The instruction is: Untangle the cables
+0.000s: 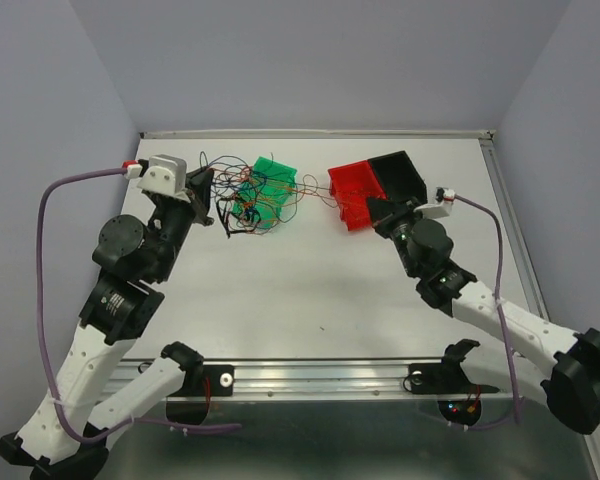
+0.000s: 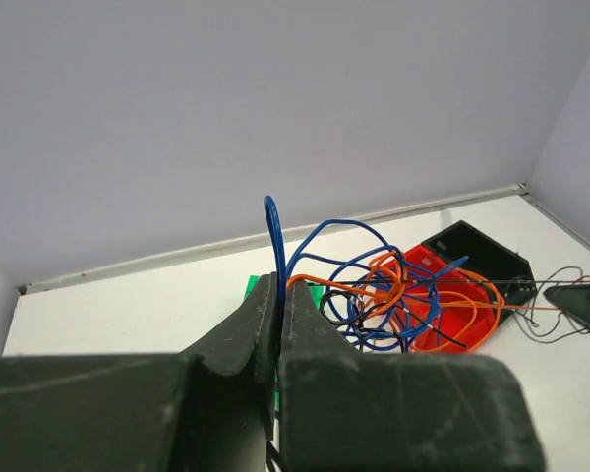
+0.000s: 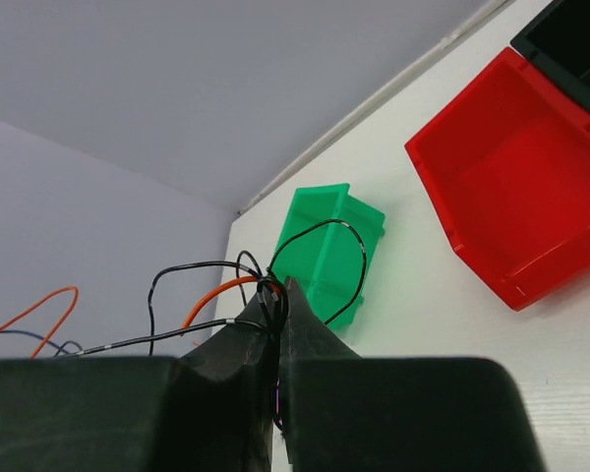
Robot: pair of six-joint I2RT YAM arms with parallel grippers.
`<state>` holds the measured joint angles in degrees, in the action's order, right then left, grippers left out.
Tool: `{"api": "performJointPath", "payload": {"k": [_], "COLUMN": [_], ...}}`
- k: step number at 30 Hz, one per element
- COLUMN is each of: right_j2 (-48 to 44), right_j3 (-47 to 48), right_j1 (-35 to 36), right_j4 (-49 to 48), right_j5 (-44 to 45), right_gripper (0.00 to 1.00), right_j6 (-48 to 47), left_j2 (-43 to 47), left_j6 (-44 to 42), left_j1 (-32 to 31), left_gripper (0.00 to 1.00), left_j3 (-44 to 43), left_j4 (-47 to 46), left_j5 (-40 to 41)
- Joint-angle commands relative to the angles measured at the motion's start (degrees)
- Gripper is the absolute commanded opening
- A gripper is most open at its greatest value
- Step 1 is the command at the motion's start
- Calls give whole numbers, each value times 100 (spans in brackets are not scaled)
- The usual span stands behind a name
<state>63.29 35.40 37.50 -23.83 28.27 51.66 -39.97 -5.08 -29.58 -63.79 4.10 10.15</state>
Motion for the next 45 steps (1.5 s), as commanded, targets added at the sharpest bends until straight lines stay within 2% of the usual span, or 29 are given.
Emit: {"api": "performJointPath", "payload": {"k": [1,4,5,6,8,10,12,13,14,16,17,21,22,23,26,31,33,34,35,36,39,42,43,45], "right_j2": [-797,-1317,-1710,-1871,-2240,-2399,-2540,-2575,-2628,-2620,-2594,-2365,-2304,-2268,-2172,-1496,-1284,-1275,-1310,-1406,-1608,-1872,-1960,-2048], "right_j3": [-718,-701,-718,-701,-666,-631,-604,-587,-578,-604,-595,-560,-560,-525,-455,98,204,196,170,152,64,-15,-41,-94], "right_j1": [-989,-990,-990,-998,-990,-990,-990,-990,-990,-990,-981,-990,-990,-981,-981,-981,-990,-981,-990,-981,-990,-990,-990,-990], "right_j4": [2277,2322,2322,2305,2182,2173,2173,2173,2146,2050,1963,1681,1672,1663,1654,2049,2225,2234,2225,2225,2225,2225,2225,2225], "right_j5": [1936,1990,1789,1639,1175,997,839,786,628,382,-19,-586,-621,-726,-1033,-1535,-1457,-1404,-1316,-1272,-1027,-789,-727,-604], "right_gripper": [1,1,4,4,6,9,22,37,71,84,86,85,85,84,85,87,88,88,88,88,88,88,88,88], "right_j6": [143,-314,-419,-568,-1103,-1412,-1570,-1667,-1677,-1834,-1939,-2125,-2134,-2151,-2291,-2345,-2275,-2222,-2213,-2204,-2195,-2160,-2134,-2107], "left_j2": [796,1130,1166,1184,1053,895,649,570,438,306,279,252,252,226,-27,-1159,-1556,-1906,-2084,-2259,-2954,-3710,-4033,-4308], "left_j6": [-441,-502,-503,-529,-582,-590,-713,-783,-880,-907,-907,-977,-986,-1038,-1257,-1890,-2444,-2567,-2646,-2778,-2683,-2428,-2279,-2225], "left_j1": [322,313,322,322,313,322,322,322,313,313,313,322,322,322,322,95,-256,-737,-1046,-1284,-1874,-2025,-2025,-2025], "left_gripper": [6,8,15,17,26,27,29,29,30,30,30,33,40,54,70,82,83,84,84,85,85,85,85,85], "left_j3": [-459,-30,154,217,314,420,446,429,394,394,385,481,516,569,789,965,956,1000,1052,1166,1228,1045,948,851], "left_j4": [-2800,-2783,-2591,-2468,-2126,-2027,-1913,-1852,-1712,-1597,-1553,-1517,-1517,-1509,-1430,-1026,-604,-534,-489,-480,-532,-725,-952,-1146], "left_j5": [2606,907,-483,-1297,-2991,-3553,-3853,-3924,-4159,-4415,-4608,-4830,-4838,-4926,-5215,-5340,-4814,-4508,-3869,-3619,-2943,-2169,-1688,-1387]}}
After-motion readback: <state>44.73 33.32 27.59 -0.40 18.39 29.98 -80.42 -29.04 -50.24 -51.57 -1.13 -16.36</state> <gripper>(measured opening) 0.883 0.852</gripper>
